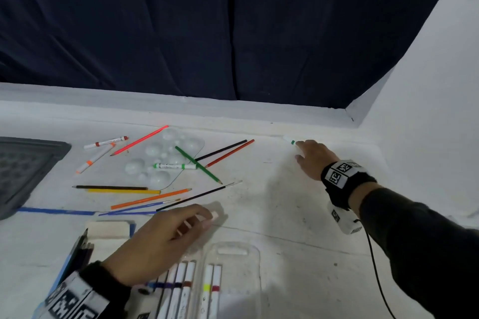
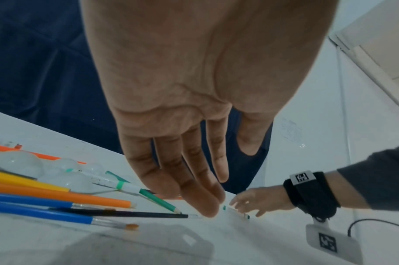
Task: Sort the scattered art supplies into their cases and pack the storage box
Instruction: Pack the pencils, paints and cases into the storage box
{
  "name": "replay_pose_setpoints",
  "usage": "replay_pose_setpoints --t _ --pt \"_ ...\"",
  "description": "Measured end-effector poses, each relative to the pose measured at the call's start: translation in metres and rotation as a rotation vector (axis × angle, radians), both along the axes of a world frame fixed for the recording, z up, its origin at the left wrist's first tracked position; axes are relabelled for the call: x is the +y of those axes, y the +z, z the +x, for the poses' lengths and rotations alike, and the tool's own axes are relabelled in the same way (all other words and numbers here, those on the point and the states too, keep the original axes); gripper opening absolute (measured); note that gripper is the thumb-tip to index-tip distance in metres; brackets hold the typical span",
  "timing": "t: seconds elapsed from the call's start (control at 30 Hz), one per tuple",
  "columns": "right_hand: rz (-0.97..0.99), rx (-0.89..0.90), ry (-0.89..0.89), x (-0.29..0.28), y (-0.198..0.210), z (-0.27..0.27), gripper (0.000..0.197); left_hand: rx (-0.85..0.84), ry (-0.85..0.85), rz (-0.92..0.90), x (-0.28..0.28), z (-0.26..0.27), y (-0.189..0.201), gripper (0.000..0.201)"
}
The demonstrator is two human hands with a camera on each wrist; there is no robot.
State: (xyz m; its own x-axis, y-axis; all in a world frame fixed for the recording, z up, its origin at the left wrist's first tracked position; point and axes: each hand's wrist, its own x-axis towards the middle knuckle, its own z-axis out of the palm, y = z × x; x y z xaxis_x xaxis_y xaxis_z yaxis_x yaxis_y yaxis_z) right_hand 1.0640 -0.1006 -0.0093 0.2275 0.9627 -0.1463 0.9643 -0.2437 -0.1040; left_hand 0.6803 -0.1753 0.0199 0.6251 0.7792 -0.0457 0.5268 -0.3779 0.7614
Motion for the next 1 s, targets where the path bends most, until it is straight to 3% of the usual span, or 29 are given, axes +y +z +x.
replay_pose_setpoints --t 0.17,0.23,0.3,0.43,0.57,0.77,0.9,1.0 --pt "-0.052 -0.117 0.046 0.016 -0.006 0.003 0.026 -0.029 0.091 0.038 0.023 -0.005 0.007 0.024" --pt "-0.029 -0.119 0.038 0.018 -0.006 -0.003 0.026 0.013 0.128 0.094 0.042 -0.009 0.004 0.010" --pt "0.041 -0.083 0.024 0.016 -0.004 -0.010 0.023 0.086 0.147 0.185 0.067 -0.014 -0.001 0.013" --pt "0.274 0.236 -0.012 0.004 0.007 -0.030 0.017 0.375 0.144 0.311 0.123 -0.017 -0.007 0.018" --pt "0.399 0.653 -0.008 -0.026 0.031 -0.070 0.016 0.679 0.143 0.318 0.156 -0.010 -0.012 0.023" --pt "0.344 1.059 -0.077 -0.094 0.065 -0.134 0.041 0.769 0.120 0.349 0.161 -0.004 -0.023 0.010" --pt "0.160 1.178 -0.046 -0.133 0.066 -0.165 0.071 0.768 0.119 0.368 0.159 -0.004 -0.026 0.003" --pt "0.056 1.250 -0.083 -0.152 0.060 -0.181 0.077 0.743 0.121 0.341 0.154 -0.002 -0.019 0.014"
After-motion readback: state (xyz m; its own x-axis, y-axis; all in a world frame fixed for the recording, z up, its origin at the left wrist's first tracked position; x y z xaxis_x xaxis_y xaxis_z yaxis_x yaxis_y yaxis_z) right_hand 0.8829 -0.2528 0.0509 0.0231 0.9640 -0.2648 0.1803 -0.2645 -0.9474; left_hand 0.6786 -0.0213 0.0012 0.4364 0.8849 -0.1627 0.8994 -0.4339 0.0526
